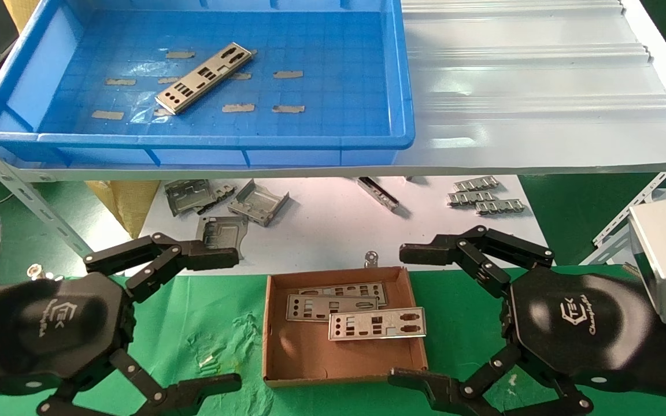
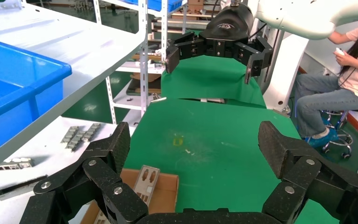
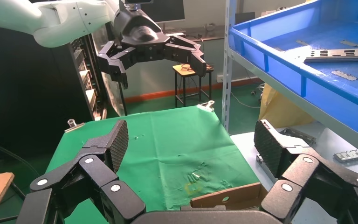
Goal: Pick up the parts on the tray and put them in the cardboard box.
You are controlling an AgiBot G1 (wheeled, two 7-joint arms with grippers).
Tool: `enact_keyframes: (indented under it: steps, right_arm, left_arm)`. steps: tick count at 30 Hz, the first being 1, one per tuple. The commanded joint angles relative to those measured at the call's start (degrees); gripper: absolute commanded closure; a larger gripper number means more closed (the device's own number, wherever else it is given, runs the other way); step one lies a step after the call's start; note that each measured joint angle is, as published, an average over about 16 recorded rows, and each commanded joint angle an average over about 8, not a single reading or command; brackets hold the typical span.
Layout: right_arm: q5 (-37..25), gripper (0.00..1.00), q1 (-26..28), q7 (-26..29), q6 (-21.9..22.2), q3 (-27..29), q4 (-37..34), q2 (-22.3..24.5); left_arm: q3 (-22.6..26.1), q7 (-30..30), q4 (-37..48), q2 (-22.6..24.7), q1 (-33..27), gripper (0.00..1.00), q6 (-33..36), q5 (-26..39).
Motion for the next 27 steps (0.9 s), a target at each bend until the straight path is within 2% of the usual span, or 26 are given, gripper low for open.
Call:
enact_keyframes:
  steps: [1, 27]
  right_arm:
    - [0.00, 0.00, 0.00, 0.00, 0.00, 0.00, 0.00, 0.00]
    - [0.00, 0.00, 0.00, 0.00, 0.00, 0.00, 0.00, 0.00]
  left_arm:
    - [0.00, 0.00, 0.00, 0.00, 0.00, 0.00, 0.00, 0.00]
    - [0.00, 0.00, 0.00, 0.00, 0.00, 0.00, 0.00, 0.00]
